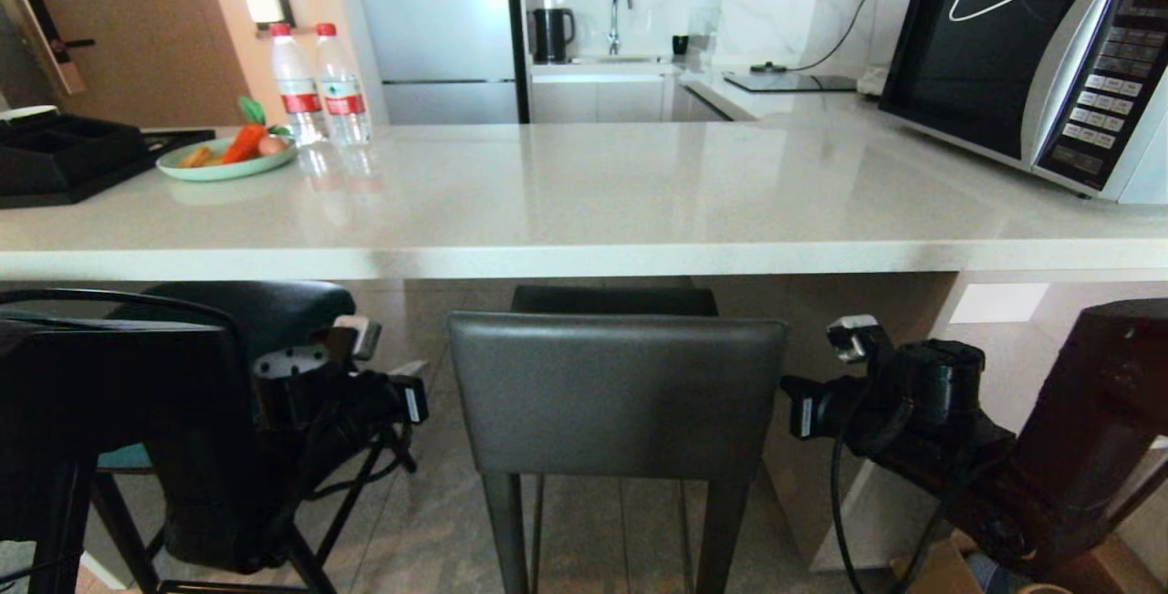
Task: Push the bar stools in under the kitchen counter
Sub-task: Pull the gray chair out from under the dining table
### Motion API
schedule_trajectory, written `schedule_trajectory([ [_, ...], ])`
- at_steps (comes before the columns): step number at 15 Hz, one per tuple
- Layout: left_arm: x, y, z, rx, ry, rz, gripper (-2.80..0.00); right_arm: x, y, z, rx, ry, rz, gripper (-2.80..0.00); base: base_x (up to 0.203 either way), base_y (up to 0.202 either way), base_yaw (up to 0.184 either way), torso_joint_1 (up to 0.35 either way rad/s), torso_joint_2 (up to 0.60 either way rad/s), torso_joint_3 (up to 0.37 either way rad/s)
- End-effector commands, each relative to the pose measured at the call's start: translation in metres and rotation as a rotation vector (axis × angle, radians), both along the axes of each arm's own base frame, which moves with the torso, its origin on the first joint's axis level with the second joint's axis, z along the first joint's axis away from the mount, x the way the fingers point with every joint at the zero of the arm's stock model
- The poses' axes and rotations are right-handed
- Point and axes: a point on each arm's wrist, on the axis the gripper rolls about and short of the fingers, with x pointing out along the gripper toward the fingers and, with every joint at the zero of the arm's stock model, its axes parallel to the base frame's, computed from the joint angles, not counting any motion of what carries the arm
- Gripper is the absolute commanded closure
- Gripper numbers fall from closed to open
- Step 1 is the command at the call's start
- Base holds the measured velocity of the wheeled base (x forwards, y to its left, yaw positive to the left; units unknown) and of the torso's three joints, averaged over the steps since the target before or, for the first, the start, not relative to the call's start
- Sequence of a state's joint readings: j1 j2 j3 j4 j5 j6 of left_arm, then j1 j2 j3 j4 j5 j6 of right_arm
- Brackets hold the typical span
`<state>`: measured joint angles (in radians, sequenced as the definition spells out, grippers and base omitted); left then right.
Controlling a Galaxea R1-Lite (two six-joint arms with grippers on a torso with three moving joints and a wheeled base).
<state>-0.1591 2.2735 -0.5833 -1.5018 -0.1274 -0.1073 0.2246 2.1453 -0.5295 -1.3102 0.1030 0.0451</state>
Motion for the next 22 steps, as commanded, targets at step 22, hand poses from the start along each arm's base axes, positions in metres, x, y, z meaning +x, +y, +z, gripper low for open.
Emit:
schedule_trajectory([
  [22,0.000,-0.069,0.009,0.031,-0.011,-0.083,0.00,0.013,0.050,0.001,0.000,0.007,0.113,0.00,0.000,0.000,0.000,0.000,0.00,0.000],
])
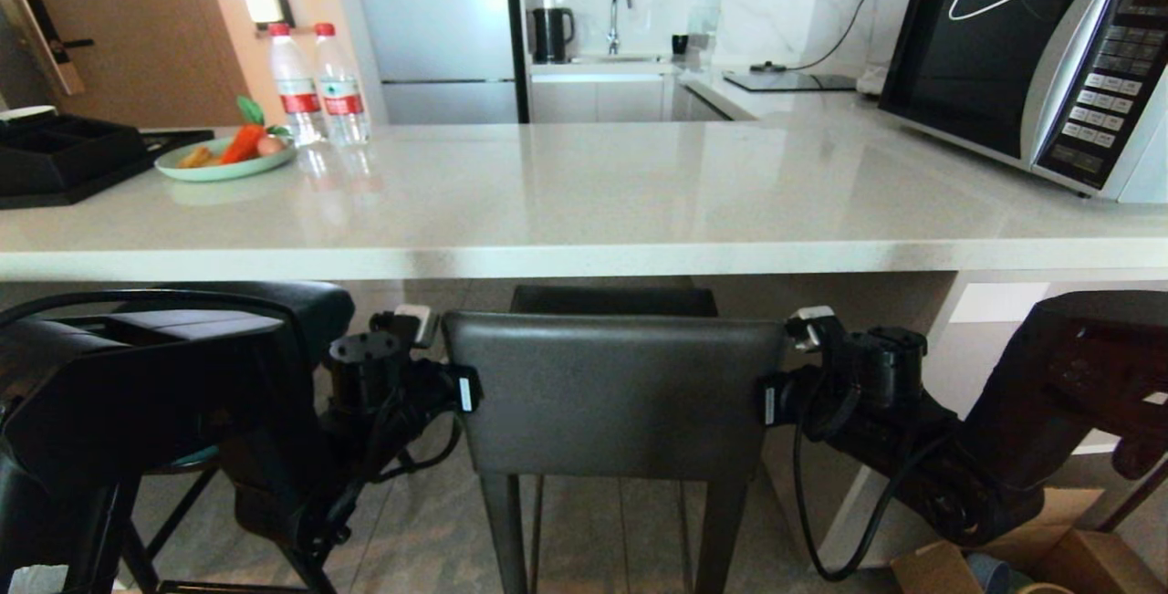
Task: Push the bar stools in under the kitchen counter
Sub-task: Pull the gray chair out from under the dining table
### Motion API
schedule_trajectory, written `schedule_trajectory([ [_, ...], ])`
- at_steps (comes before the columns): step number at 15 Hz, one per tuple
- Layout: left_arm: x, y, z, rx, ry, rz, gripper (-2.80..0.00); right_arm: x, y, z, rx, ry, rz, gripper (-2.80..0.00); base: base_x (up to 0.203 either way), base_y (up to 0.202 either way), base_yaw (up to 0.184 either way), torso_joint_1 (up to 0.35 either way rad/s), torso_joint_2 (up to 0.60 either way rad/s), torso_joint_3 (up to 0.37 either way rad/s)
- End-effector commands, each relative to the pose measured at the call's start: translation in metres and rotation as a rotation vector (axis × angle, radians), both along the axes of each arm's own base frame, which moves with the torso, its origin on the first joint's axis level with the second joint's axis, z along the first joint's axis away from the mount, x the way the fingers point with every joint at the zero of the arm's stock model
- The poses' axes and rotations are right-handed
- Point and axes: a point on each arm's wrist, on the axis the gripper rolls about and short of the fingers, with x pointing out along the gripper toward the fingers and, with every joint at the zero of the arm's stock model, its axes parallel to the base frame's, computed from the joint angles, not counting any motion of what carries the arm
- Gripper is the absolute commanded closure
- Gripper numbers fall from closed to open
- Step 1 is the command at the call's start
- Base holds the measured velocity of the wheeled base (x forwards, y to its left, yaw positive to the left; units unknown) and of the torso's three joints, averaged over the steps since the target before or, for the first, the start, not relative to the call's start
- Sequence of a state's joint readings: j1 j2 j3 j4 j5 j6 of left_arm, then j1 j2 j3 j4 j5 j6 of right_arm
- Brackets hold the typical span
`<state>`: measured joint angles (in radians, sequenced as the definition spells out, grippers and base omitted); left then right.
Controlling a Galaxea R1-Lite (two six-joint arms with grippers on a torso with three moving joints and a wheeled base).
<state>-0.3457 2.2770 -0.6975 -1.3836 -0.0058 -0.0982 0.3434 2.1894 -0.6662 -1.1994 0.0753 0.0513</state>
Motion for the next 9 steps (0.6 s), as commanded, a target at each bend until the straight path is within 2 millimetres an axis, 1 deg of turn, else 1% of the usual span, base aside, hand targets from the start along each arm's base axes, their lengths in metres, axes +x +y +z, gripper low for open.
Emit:
schedule_trajectory([
  [1,-0.006,-0.002,0.002,0.009,-0.004,-0.018,0.00,-0.002,0.004,0.003,0.008,-0.009,0.023,0.00,0.000,0.000,0.000,0.000,0.00,0.000],
  [4,-0.009,-0.005,0.006,0.007,-0.013,-0.030,0.00,-0.002,0.004,0.003,0.007,-0.007,0.022,0.00,0.000,0.000,0.000,0.000,0.00,0.000],
  [9,-0.025,-0.016,0.006,0.000,-0.024,-0.074,0.00,-0.004,0.004,0.002,-0.003,-0.006,-0.001,0.00,0.000,0.000,0.000,0.000,0.00,0.000],
])
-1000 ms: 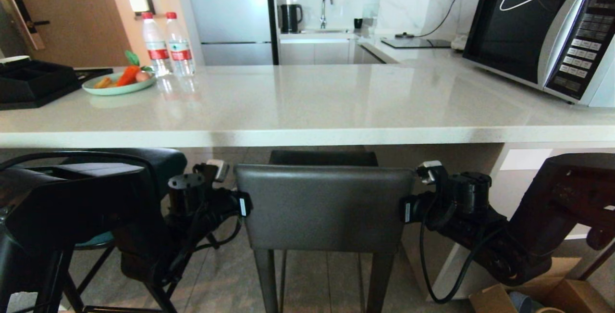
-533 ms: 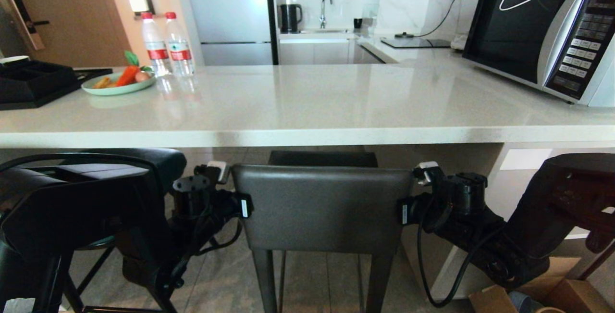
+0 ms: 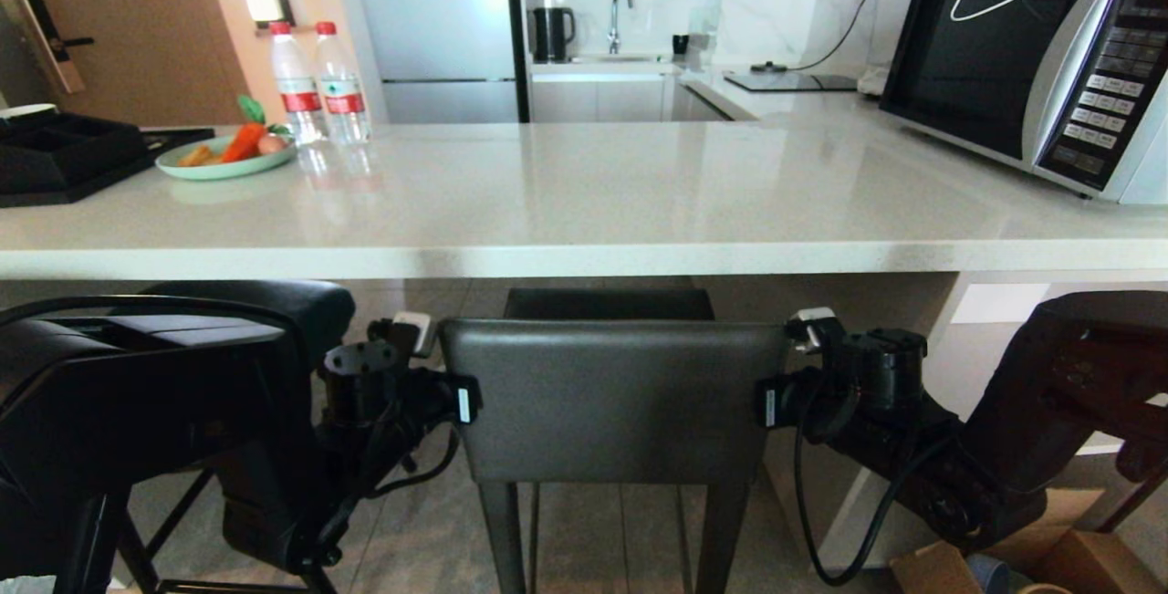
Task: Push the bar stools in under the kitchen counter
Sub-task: Pull the gray chair out from under the dining table
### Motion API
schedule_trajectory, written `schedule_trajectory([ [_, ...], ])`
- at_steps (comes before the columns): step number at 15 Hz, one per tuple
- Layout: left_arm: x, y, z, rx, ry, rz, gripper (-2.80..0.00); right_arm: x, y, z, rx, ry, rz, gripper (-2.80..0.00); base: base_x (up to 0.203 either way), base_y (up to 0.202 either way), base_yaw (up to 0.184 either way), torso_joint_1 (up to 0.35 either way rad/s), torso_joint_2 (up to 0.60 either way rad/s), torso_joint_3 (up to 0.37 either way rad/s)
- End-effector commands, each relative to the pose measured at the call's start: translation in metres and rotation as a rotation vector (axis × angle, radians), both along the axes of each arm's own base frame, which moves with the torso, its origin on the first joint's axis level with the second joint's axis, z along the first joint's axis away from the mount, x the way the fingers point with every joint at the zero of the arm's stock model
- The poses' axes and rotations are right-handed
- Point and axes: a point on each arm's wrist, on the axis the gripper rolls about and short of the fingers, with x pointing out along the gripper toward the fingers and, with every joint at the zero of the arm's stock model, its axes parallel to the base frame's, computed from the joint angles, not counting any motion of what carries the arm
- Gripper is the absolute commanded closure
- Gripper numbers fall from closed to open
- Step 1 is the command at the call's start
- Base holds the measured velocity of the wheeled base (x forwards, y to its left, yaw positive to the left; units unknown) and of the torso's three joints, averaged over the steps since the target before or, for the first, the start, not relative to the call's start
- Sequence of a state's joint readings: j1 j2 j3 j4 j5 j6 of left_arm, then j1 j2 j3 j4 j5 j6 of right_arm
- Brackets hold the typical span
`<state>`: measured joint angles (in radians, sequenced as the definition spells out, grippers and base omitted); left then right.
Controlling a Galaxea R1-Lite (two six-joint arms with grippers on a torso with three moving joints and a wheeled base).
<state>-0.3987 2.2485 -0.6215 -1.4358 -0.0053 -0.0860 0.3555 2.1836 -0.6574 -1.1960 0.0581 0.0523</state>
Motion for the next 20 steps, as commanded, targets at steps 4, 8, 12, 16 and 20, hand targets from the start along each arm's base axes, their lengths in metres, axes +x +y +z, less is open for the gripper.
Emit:
schedule_trajectory([
  [4,-0.004,-0.002,-0.011,0.005,-0.022,-0.017,0.00,-0.006,0.005,0.001,-0.012,-0.003,-0.014,0.00,0.000,0.000,0.000,0.000,0.00,0.000],
  [8,-0.015,-0.003,-0.018,0.046,0.011,-0.041,0.00,-0.009,0.005,0.008,-0.015,-0.010,-0.022,0.00,0.000,0.000,0.000,0.000,0.00,0.000],
  [12,-0.028,-0.007,-0.022,0.068,0.043,-0.070,0.00,-0.016,0.007,0.009,-0.018,0.002,-0.011,0.00,-0.059,0.000,-0.001,0.002,0.00,0.003],
  [16,-0.027,-0.007,-0.024,0.069,0.047,-0.068,0.00,-0.016,0.007,0.008,-0.020,0.005,-0.011,0.00,-0.193,0.000,-0.002,-0.001,0.00,0.005],
  [20,-0.025,-0.007,-0.022,0.065,0.036,-0.068,0.00,-0.015,0.008,0.008,-0.019,0.002,-0.012,0.00,-0.193,0.000,-0.001,0.003,0.00,0.001],
])
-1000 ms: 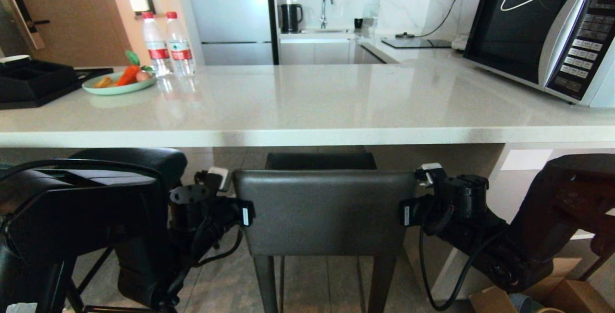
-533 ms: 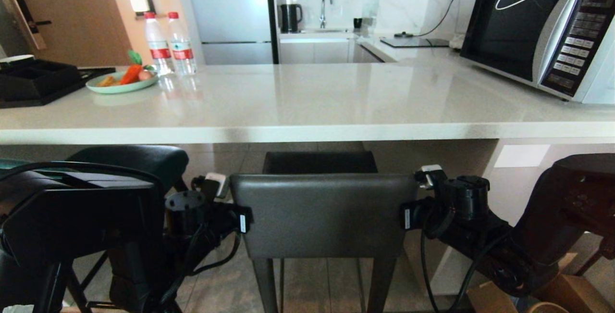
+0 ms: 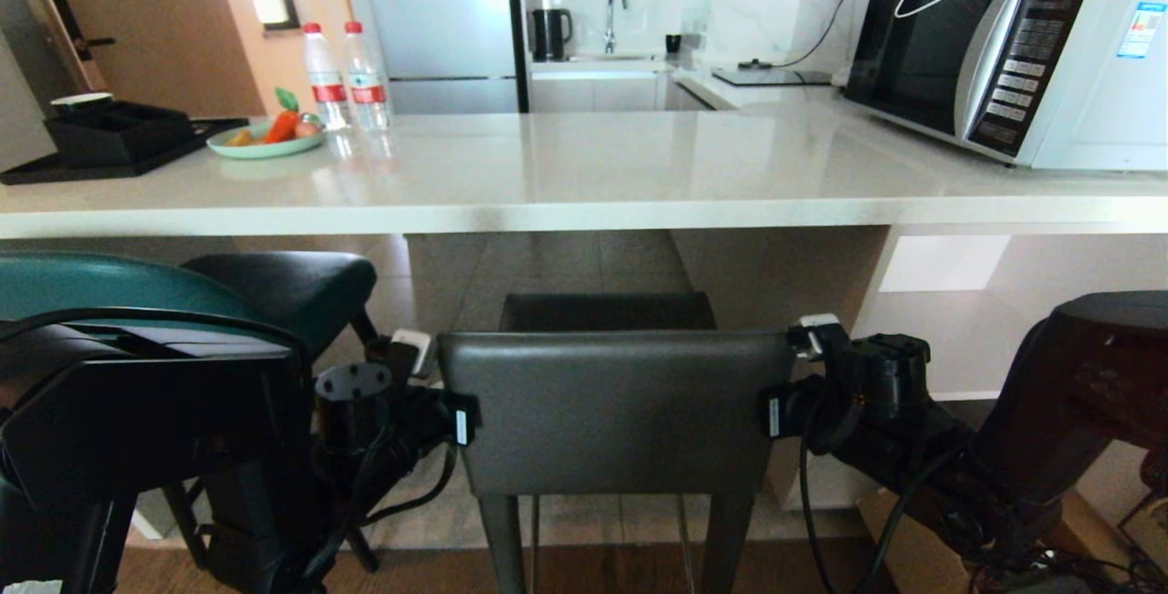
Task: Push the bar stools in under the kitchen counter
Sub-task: Pull the gray chair out from under the dining table
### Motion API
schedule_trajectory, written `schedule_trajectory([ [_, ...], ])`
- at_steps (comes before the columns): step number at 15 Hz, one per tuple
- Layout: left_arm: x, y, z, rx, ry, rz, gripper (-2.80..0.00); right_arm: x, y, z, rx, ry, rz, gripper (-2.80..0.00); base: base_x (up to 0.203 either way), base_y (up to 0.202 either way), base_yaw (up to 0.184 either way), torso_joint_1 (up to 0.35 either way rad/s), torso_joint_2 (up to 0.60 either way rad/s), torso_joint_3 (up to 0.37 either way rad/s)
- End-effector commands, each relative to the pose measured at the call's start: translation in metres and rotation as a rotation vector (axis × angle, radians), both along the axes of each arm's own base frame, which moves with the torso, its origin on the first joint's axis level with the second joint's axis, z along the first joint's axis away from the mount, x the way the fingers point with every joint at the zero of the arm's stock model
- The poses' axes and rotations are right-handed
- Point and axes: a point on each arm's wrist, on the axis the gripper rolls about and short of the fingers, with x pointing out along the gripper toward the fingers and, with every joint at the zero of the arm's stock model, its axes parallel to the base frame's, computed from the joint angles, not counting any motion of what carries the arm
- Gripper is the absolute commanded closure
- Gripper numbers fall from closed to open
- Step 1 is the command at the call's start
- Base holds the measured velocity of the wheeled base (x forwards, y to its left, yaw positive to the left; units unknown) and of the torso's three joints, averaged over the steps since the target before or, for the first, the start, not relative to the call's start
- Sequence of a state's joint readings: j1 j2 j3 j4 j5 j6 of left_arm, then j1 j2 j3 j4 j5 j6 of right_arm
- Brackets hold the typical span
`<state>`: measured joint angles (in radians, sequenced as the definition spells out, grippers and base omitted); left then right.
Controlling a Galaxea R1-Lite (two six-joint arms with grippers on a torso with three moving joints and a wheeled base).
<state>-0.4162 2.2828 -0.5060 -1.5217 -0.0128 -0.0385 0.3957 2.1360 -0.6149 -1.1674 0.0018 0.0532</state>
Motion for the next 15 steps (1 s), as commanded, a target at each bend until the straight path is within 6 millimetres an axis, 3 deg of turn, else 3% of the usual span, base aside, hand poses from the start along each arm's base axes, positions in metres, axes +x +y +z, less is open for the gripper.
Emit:
schedule_trajectory([
  [1,-0.0035,-0.0107,-0.0005,-0.004,-0.006,-0.034,0.00,0.0008,0.0004,0.0029,0.008,-0.016,0.001,0.00,-0.190,0.000,-0.002,0.005,0.00,0.000],
  [12,-0.0053,-0.0142,0.0016,-0.005,-0.012,-0.044,0.00,-0.0001,0.0002,0.0046,0.005,-0.022,-0.012,0.00,-0.192,0.000,-0.001,0.002,0.00,0.002],
  [15,-0.0051,-0.0120,0.0032,-0.006,-0.015,-0.036,0.00,-0.0003,-0.0002,0.0064,0.005,-0.029,-0.018,0.00,-0.071,0.000,-0.002,-0.004,0.00,0.003],
])
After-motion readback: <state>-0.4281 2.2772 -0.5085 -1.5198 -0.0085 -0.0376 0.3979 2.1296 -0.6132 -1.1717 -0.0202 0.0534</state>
